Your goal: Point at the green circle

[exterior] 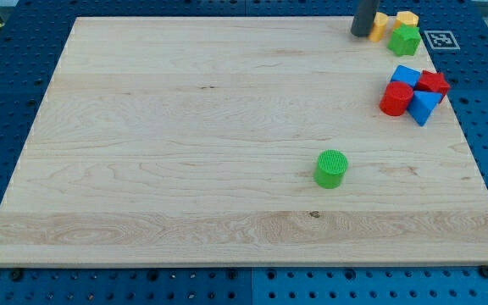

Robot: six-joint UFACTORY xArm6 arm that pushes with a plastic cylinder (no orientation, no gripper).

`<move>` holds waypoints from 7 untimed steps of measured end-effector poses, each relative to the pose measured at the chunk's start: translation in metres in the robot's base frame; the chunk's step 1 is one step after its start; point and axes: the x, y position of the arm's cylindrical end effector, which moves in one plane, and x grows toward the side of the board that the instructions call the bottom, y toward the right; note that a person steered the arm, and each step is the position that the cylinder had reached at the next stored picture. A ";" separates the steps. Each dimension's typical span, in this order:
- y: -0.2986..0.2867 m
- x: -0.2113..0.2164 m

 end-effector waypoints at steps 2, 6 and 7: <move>0.010 0.002; -0.210 0.208; -0.229 0.299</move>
